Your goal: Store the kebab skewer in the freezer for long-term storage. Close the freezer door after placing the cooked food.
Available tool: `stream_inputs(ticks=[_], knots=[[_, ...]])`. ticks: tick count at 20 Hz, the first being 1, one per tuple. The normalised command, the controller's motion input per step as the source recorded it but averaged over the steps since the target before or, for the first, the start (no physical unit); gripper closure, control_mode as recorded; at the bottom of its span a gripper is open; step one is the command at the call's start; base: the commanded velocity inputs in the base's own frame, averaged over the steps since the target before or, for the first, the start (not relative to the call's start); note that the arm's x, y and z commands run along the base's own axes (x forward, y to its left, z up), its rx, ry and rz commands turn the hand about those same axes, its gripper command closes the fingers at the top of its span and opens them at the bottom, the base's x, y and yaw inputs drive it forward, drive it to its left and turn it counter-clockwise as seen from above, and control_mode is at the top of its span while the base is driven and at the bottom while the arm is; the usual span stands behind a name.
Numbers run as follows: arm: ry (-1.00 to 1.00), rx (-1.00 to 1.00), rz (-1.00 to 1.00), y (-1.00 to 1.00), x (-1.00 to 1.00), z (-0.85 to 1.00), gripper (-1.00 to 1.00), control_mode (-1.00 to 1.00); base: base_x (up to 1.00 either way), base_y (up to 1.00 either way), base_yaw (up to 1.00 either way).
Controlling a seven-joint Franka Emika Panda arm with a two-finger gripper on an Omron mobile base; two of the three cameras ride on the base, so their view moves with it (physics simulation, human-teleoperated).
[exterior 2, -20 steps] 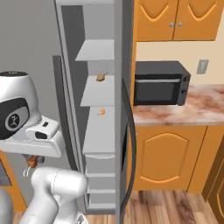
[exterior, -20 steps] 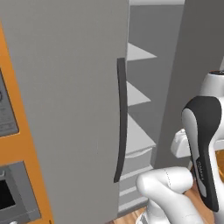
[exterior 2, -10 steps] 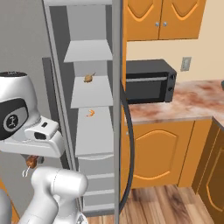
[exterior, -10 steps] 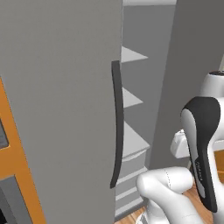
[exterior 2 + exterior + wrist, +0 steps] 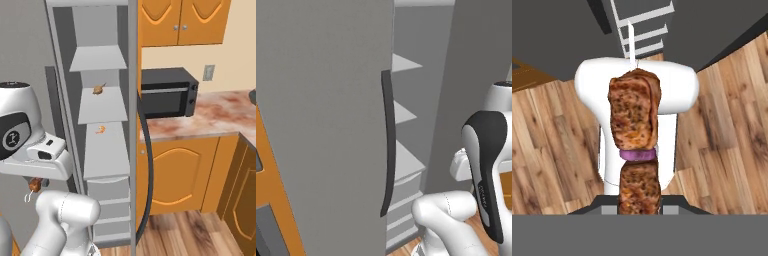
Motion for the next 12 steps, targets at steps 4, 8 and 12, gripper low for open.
stream_inputs(ticks=[4,8,12], knots=[[0.00,0.00,0.00,0.00,0.00,0.00,1.00,1.00,0.74,0.00,0.02],[0.00,0.00,0.00,0.00,0.00,0.00,1.00,1.00,0.87,0.00,0.04],[0.00,0.00,0.00,0.00,0.00,0.00,1.00,1.00,0.93,0.00,0.07]])
